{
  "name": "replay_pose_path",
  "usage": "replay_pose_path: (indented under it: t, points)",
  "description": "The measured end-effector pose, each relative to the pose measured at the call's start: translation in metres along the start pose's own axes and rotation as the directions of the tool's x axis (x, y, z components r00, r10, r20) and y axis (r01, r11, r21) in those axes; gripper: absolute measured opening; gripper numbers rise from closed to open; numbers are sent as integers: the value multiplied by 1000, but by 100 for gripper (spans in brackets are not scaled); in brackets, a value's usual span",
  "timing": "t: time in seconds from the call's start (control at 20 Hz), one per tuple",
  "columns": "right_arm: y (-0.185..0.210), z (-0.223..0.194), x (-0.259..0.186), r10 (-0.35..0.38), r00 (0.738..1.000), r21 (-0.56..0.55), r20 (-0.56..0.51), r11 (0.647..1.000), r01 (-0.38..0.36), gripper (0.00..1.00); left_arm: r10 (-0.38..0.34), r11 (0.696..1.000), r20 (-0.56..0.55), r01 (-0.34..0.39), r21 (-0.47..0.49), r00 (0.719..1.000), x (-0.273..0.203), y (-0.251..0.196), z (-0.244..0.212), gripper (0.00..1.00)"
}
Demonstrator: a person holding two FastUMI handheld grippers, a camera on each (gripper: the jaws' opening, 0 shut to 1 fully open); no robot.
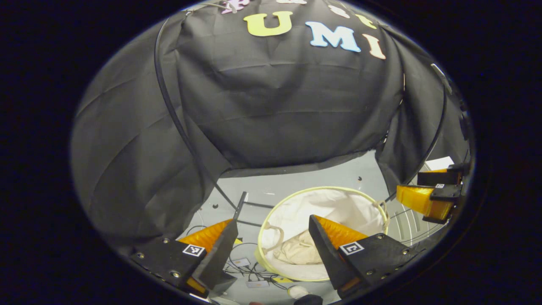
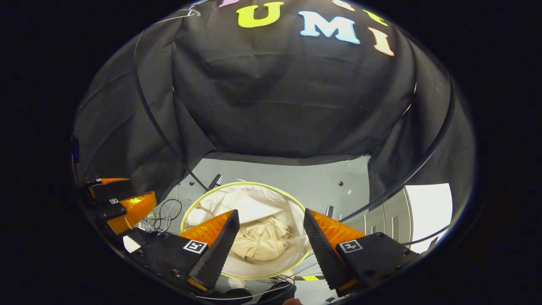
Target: Grasp the clothes on the hanger with both hands and then place them into the laundry hamper below.
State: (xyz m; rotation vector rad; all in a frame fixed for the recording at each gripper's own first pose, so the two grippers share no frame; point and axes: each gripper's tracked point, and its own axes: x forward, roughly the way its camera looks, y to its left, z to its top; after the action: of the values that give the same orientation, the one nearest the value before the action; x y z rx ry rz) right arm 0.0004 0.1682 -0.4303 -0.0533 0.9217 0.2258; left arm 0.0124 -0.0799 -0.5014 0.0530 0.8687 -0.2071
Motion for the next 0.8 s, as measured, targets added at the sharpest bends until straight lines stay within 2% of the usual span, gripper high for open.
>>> replay_pose_path:
  t: [0.15, 0.2, 0.25, 0.45, 0.65, 0.75, 0.8]
  points:
    - [-3, 17, -16, -7, 999, 10, 52, 1000, 6, 97, 3, 1000, 48, -4, 6, 999, -19, 1, 22, 99]
    - [-5, 27, -25, -12, 997, 13, 75, 1000, 11, 94, 1, 1000, 76, -1, 7, 997, -28, 1, 34, 99]
    - [-6, 35, -36, -19, 995, 16, 103, 1000, 17, 97, -5, 1000, 102, 4, 8, 995, -37, 1, 46, 99]
    - [-18, 77, -86, -61, 973, 59, 223, 997, 49, 97, -29, 999, 196, 25, 21, 980, -77, 4, 92, 100]
    - [-28, 118, -142, -105, 927, 85, 360, 993, 79, 96, -55, 998, 327, 43, 45, 943, -128, 5, 141, 99]
    - [-34, 137, -175, -112, 896, 74, 430, 993, 89, 97, -61, 998, 401, 43, 54, 914, -159, 6, 172, 100]
    - [-39, 146, -192, -114, 879, 67, 463, 993, 93, 93, -61, 998, 437, 41, 55, 898, -176, 6, 188, 100]
